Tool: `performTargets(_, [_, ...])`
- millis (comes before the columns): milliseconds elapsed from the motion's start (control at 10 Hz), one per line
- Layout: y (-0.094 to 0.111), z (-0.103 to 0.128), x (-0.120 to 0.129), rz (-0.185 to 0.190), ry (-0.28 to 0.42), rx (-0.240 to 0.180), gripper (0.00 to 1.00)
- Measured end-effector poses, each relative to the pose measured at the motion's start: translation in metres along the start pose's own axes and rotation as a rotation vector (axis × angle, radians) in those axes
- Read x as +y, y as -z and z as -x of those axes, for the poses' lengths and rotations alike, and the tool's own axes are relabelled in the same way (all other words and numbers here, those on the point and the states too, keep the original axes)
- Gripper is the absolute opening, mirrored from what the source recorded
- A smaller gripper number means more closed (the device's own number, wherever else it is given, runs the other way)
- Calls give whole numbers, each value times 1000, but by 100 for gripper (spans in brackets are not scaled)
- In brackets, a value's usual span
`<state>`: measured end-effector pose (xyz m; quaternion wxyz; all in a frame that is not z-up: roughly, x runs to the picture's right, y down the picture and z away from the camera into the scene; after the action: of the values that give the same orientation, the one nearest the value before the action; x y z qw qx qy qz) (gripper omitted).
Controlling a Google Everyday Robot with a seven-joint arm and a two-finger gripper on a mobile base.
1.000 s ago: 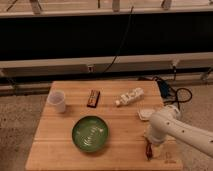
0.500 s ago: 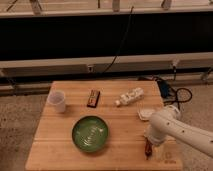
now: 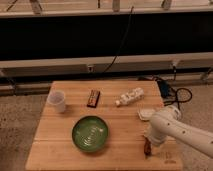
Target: Place the pepper in the ceramic bowl
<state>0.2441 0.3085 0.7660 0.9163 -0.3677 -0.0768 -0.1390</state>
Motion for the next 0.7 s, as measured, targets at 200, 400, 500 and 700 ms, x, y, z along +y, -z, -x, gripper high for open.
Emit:
performTargets(200, [1, 0, 2, 6, 0, 0, 60])
performTargets(400, [1, -1, 3, 7, -1, 0, 41])
performTargets(500, [0, -1, 2, 4, 1, -2, 32])
performTargets(700, [0, -1, 2, 3, 3, -2, 11])
